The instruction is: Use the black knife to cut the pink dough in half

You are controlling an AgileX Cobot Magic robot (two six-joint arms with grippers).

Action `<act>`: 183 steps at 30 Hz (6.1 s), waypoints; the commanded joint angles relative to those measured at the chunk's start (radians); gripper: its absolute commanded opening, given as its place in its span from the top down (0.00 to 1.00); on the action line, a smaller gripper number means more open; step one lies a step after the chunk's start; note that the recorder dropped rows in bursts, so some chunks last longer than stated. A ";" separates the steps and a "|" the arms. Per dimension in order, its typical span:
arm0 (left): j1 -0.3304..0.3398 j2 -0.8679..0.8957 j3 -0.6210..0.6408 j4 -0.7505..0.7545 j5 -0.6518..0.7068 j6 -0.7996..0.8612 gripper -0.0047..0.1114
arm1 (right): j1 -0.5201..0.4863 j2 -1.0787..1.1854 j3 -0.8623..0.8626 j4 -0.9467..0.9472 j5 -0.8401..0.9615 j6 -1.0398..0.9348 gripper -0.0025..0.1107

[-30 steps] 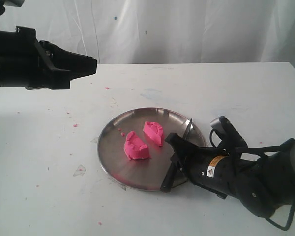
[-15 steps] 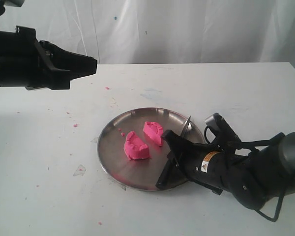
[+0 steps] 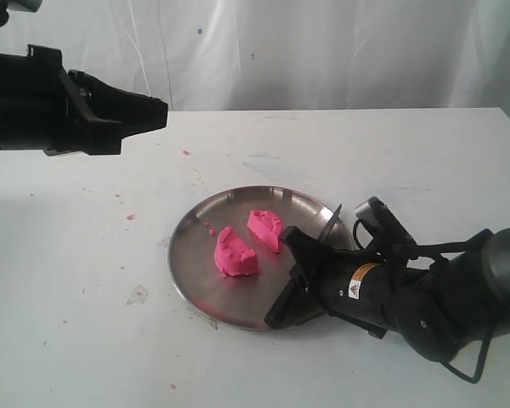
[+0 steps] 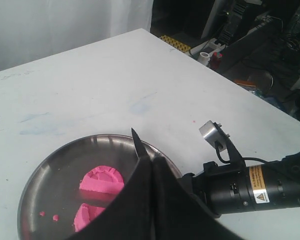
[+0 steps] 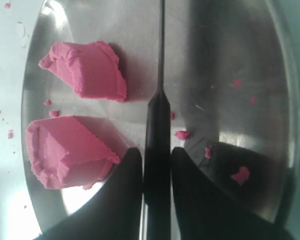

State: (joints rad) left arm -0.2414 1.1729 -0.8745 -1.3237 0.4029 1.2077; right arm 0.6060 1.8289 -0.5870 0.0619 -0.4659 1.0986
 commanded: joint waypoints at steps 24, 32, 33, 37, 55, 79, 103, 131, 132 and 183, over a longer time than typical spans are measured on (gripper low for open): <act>-0.002 -0.008 0.006 -0.013 0.008 0.001 0.96 | 0.003 -0.204 0.006 -0.015 0.196 -0.184 0.61; -0.002 -0.008 0.006 -0.013 0.008 0.001 0.96 | 0.003 -0.478 0.030 -0.015 0.384 -0.430 0.61; -0.002 -0.008 0.006 -0.013 0.008 0.001 0.96 | 0.003 -0.530 0.031 -0.015 0.428 -0.478 0.64; -0.002 -0.008 0.006 -0.013 0.008 0.001 0.96 | 0.028 -0.766 0.031 -0.013 0.607 -0.835 0.85; -0.002 -0.008 0.006 -0.013 0.008 0.001 0.96 | 0.282 -0.939 0.030 0.079 0.723 -1.469 0.98; -0.002 -0.008 0.006 -0.013 0.008 0.001 0.96 | 0.228 -0.978 0.030 0.129 0.554 -1.274 0.98; -0.002 -0.008 0.006 -0.013 0.008 0.001 0.96 | -0.331 -1.500 0.323 0.259 0.689 -1.225 0.98; -0.002 -0.008 0.006 -0.013 0.008 0.001 0.96 | -0.347 -1.710 0.475 0.100 0.642 -1.121 0.98; -0.002 -0.008 0.006 -0.013 0.008 0.001 0.96 | -0.347 -1.720 0.481 0.088 0.642 -1.112 0.98; -0.124 -0.298 0.007 0.051 -0.078 0.001 0.96 | -0.347 -1.829 0.587 0.039 0.785 -1.099 0.98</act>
State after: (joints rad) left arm -0.3530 0.9679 -0.8745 -1.2647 0.3168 1.2077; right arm 0.2621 0.0060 -0.0048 0.1002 0.3265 0.0000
